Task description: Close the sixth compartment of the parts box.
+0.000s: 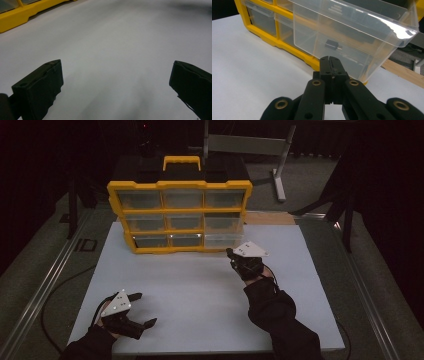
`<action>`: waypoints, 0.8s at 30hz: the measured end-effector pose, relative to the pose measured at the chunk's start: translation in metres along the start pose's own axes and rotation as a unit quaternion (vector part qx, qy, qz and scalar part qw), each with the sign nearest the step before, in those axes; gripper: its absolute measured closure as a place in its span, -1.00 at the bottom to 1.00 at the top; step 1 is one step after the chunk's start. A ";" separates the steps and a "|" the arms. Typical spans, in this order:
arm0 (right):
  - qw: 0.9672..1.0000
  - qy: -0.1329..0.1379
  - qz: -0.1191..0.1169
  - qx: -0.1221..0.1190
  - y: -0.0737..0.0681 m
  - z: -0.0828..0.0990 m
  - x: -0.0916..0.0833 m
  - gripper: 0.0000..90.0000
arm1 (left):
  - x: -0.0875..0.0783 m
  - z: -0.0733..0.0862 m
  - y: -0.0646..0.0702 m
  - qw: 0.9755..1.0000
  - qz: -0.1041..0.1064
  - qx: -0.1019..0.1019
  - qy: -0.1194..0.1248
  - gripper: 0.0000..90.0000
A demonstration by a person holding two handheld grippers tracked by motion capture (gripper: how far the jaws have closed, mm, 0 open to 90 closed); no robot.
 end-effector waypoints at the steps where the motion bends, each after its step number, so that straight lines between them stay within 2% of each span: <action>1: 1.000 0.000 0.000 0.000 0.001 0.000 0.001 1.00 | 0.000 0.000 0.000 1.000 0.001 0.000 0.000 -1.00; 24: 1.000 -0.006 0.010 0.010 0.006 -0.009 0.015 1.00 | -0.001 -0.001 0.001 1.000 0.002 0.003 0.004 -1.00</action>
Point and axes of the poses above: each handheld gripper's, and its own axes: x roughly forward along the jaws, z roughly out of its underside, y roughly to its right, the point moved 7 cm from there along x, roughly forward along the jaws
